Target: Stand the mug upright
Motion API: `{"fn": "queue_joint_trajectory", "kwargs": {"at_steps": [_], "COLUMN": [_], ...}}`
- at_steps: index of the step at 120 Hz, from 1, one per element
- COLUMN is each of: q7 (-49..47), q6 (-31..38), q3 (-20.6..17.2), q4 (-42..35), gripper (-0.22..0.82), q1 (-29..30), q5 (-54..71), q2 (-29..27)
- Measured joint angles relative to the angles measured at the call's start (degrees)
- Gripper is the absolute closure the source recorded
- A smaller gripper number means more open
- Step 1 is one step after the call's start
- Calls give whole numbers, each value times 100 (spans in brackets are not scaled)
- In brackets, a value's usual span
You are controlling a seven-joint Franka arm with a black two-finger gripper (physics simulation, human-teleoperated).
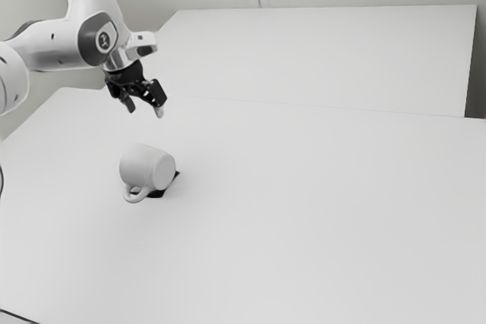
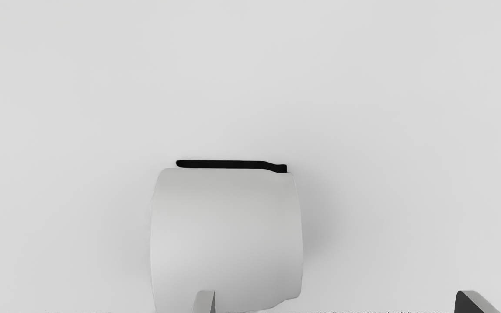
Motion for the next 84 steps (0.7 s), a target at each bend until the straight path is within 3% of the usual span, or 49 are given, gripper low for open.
{"fn": "queue_joint_trajectory", "kwargs": {"at_steps": [21,30,40,67,84], "q7": [87,344,684,1632,2101], "q6": [51,58,-42,-1143,-1880], "q3": [65,312,338,313,308], "q4": [-287,-267,-72,806,1022], "gripper": [0,0,0,0,0], "q1": [283,494,868,1833,2099], "q5": [-229,-841,-1360,-2663,-3252], "q2": [-106,78,335,1359,1902]}}
